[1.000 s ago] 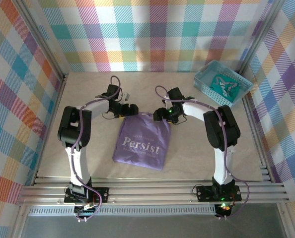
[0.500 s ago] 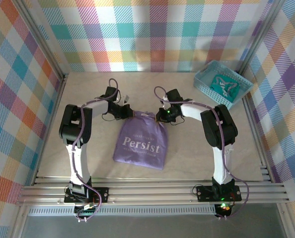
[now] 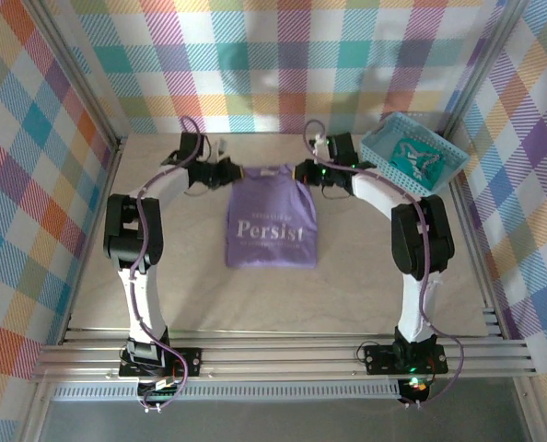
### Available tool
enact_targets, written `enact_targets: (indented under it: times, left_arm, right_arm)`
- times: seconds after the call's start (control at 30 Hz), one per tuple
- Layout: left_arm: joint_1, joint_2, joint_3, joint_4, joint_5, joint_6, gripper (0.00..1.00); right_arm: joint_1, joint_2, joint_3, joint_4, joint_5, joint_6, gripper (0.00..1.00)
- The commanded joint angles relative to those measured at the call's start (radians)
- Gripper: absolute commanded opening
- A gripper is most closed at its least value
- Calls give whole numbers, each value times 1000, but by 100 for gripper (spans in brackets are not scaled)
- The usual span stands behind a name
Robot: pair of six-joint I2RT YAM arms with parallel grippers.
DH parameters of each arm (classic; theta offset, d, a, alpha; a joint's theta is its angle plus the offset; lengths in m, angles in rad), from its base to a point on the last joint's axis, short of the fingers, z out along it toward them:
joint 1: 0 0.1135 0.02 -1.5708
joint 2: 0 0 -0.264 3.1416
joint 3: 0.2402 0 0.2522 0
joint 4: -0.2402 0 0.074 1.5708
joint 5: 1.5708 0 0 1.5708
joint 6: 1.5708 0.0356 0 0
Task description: Fold the inside-out t-shirt
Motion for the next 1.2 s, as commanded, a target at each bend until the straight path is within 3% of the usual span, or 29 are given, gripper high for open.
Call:
enact_targets:
  times: [0.0,0.1,0.2,0.4,0.63,0.8,0.9,1.17]
  left_arm:
    - [12,-90,162,-6,31,-31,0]
    - [9,-157,146,13,35,-35,0]
    - [3,-261,-28,101,41,-33,0]
    - [-43,-514,-518,298,60,-76,0]
    - [-204,-782,-870,263,-60,-59,0]
    - [-225,-786,-918,302,-111,-103,0]
    - [-222,-728,-876,233,-201,-82,0]
    - [-210,-611,-872,149,-354,-68,1]
  right_arm:
    - [-20,-78,134,28,-28,-80,0]
    - [-22,-126,155,30,-38,-134,0]
    - [-22,-194,52,91,-65,-151,0]
    - [-9,-401,-361,257,-146,-73,0]
    - [37,-614,-758,219,-122,10,0]
    - [37,-567,-734,128,-80,-31,0]
    - [37,-492,-662,93,-64,-43,0]
    - [42,-195,-435,-5,-32,-80,0]
